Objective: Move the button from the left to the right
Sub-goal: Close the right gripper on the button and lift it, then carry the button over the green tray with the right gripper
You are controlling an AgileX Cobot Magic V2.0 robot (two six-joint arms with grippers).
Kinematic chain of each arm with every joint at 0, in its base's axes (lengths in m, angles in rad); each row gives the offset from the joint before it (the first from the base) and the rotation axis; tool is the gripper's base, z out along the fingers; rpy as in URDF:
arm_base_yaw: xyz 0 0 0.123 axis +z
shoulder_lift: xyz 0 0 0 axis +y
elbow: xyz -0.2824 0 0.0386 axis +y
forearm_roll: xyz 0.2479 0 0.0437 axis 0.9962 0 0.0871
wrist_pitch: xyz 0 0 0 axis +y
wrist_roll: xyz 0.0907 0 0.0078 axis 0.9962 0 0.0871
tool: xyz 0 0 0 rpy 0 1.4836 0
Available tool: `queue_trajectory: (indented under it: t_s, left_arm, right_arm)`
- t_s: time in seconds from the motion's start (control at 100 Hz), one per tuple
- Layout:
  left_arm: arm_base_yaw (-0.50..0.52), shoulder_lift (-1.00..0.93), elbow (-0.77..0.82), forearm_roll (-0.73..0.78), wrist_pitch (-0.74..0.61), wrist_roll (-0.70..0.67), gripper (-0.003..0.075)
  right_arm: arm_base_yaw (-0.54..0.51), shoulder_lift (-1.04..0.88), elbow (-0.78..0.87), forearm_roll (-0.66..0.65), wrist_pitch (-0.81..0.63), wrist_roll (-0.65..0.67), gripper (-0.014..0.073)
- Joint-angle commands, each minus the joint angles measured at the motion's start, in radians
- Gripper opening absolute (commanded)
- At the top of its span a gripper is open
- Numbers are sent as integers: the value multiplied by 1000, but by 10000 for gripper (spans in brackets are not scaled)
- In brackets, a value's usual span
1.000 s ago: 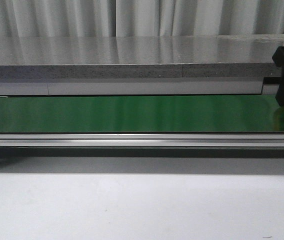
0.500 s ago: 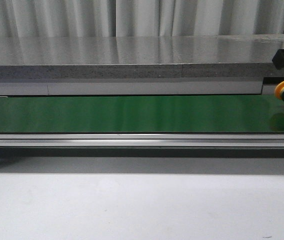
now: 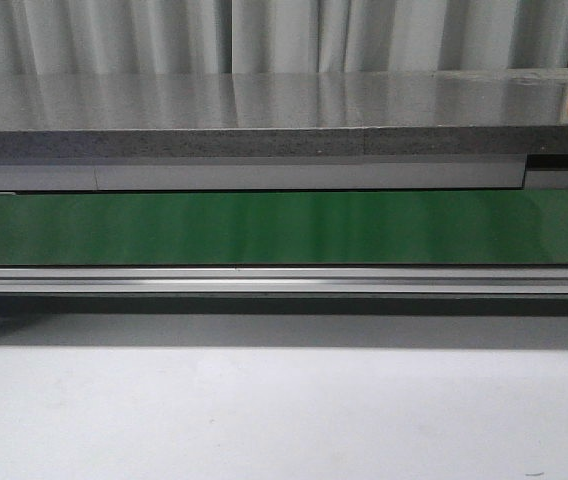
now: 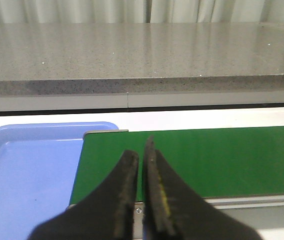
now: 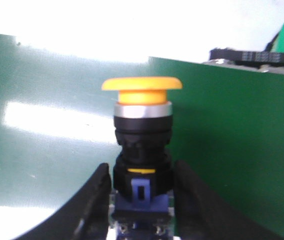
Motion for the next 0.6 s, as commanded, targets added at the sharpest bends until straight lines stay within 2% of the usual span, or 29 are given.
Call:
queue_trajectory:
  t_s: [0.0,0.11,0.29,0.59]
  left_arm:
    - [-8,6,-28,-14,-80,-1,5]
    - [-8,6,-28,-14,-80,-1,5]
    - [-8,6,-28,-14,-80,-1,5]
    - [-8,6,-28,-14,-80,-1,5]
  right_arm:
    - [-30,-42,-72,-15,38,-68,229]
    - [-93,-42,-97,-15,57,-117,229]
    - [-217,-33,-102,-15,2,-150,229]
    - [-393,73,-102,-15,-39,-160,229]
